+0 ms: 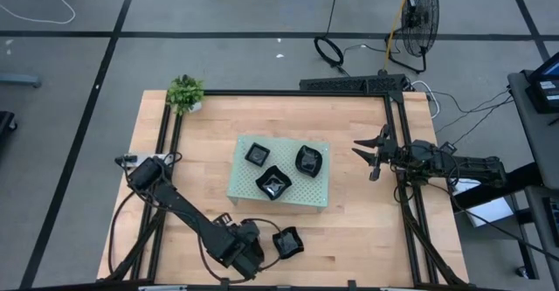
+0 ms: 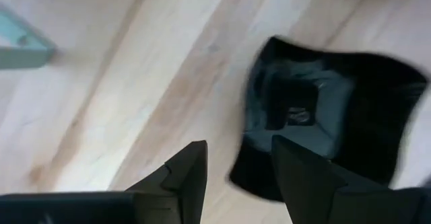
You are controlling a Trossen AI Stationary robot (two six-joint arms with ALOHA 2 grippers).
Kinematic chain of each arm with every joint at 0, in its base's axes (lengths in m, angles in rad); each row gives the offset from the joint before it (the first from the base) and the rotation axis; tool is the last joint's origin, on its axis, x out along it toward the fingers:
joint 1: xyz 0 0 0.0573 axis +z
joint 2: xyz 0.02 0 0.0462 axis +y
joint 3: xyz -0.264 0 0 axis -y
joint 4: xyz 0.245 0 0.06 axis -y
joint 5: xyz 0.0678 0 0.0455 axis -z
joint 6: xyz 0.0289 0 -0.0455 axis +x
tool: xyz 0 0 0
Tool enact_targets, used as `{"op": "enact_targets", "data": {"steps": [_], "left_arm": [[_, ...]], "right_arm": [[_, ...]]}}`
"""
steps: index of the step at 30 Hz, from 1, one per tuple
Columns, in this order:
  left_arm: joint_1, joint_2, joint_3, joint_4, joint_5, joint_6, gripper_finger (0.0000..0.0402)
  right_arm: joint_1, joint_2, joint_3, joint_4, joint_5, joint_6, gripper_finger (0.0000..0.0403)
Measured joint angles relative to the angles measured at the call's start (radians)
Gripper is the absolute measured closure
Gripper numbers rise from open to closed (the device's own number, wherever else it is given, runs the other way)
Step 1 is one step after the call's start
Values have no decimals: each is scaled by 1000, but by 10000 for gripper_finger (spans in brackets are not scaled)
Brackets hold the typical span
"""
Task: Pick & Place Mini shaped plates
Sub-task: Stack the distorted square plate on top of the distorted square plate on the shelf
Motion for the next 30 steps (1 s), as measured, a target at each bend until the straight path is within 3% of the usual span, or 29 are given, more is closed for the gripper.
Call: {"op": "enact_targets", "data": {"steps": [6,16,25,30], "left_arm": [[-17,0,0,8,-61,-11,232],[-21,0,-70,129,-59,-40,232],[-28,0,-70,130,-51,-33,232],[-28,0,-70,133,-51,-37,258]], "right_arm": [[0,0,0,0,0,0,300],[0,0,0,0,0,0,300],[0,0,0,0,0,0,300],[0,0,0,0,0,0,300]]}}
